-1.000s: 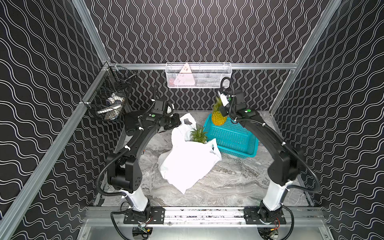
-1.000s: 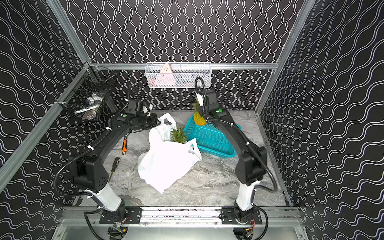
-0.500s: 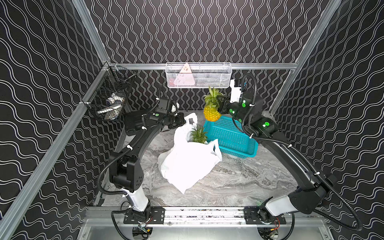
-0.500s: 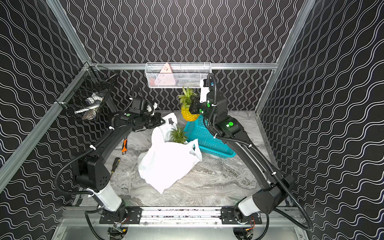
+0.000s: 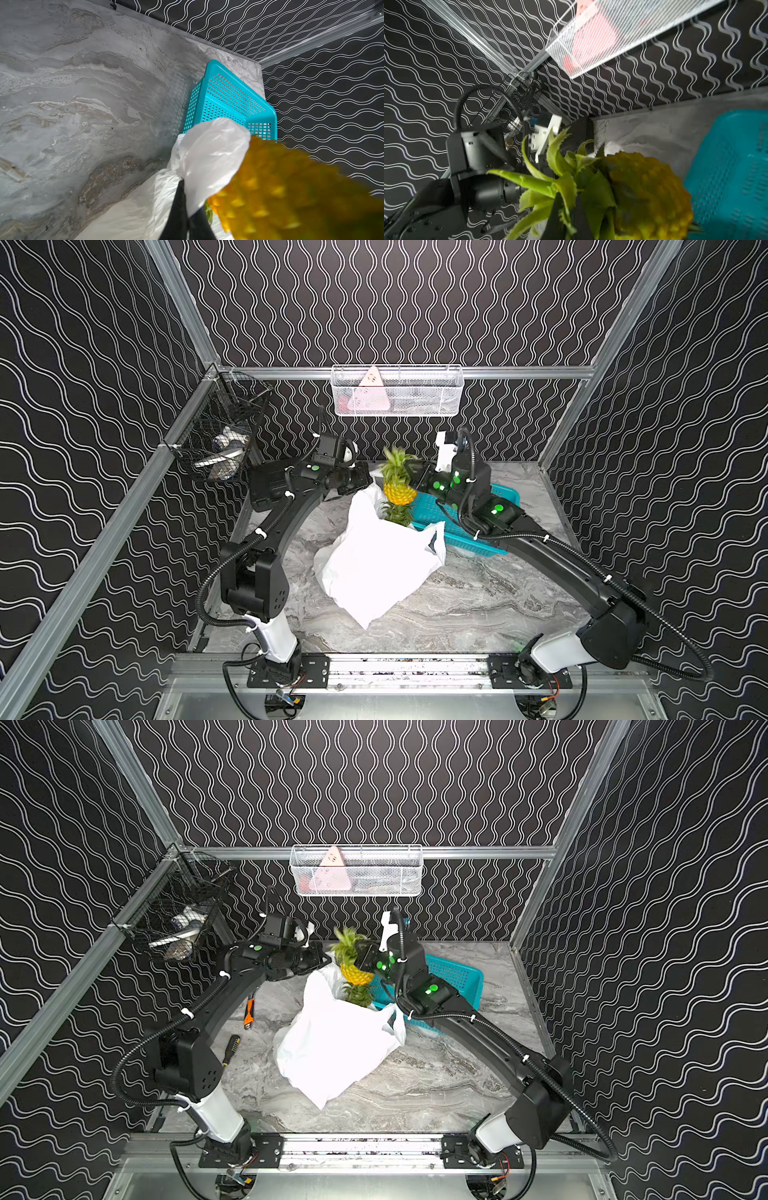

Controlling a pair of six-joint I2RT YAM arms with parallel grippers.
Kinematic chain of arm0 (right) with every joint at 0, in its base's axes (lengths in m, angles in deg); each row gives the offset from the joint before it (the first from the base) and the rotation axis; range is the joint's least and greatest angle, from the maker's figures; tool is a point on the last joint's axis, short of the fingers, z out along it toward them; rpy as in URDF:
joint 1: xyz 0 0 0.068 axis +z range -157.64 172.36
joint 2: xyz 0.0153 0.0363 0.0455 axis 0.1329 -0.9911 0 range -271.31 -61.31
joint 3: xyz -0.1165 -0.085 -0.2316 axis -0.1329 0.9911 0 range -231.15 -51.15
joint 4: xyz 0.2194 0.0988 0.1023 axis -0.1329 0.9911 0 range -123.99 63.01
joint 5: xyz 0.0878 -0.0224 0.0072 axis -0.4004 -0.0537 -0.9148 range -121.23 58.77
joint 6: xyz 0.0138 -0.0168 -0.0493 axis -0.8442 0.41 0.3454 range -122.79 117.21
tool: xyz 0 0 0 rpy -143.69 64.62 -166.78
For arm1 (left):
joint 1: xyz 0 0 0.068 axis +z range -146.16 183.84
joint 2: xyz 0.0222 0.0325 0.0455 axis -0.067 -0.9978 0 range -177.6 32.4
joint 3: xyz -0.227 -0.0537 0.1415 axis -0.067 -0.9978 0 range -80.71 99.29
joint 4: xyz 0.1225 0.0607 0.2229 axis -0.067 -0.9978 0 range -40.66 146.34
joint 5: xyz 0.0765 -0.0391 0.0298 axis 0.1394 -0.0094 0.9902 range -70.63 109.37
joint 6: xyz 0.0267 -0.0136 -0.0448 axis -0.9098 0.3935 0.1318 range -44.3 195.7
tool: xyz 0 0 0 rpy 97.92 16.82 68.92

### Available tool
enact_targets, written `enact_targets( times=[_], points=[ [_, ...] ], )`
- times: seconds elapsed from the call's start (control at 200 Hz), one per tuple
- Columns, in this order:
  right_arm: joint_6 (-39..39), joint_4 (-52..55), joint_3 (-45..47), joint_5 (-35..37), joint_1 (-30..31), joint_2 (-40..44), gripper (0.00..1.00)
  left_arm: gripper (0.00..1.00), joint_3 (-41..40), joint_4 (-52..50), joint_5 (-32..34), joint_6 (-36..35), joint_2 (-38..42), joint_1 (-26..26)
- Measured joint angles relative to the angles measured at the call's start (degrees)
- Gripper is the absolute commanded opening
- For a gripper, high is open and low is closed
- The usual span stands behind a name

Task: Place the pineapple into a plastic bag & tie a knot
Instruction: Place the pineapple in the plastic bag.

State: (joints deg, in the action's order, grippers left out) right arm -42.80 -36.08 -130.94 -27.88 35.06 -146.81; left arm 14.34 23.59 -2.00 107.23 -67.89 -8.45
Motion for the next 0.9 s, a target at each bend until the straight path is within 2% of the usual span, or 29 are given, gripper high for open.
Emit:
enact_targets(
  times=[0.185, 0.35, 0.661, 0.801, 0.896],
  points=[
    [-2.8, -1.4, 0.6, 4.3, 5.0, 1.9, 0.00, 0.00, 0.2, 0.2, -0.1, 0.0, -0.3, 0.0],
    [-6.2, -4.6, 2.7, 4.7, 5.3, 2.9, 0.00, 0.00, -1.2, 0.2, -0.3, -0.1, 0.6, 0.3],
    [-25.8, -10.1, 18.6, 2.3, 9.6, 4.3, 0.00, 0.00, -7.6, 2.6, -1.5, 0.1, 3.9, 1.4],
    [-33.8, -9.2, 21.1, 3.4, 9.5, 5.9, 0.00, 0.00, -8.5, 2.9, -2.0, -0.1, 4.3, 1.4],
    [-36.1, -6.9, 20.8, 4.4, 8.9, 6.4, 0.00, 0.00, -8.6, 2.6, -2.0, -0.7, 5.4, 1.4]
  ],
)
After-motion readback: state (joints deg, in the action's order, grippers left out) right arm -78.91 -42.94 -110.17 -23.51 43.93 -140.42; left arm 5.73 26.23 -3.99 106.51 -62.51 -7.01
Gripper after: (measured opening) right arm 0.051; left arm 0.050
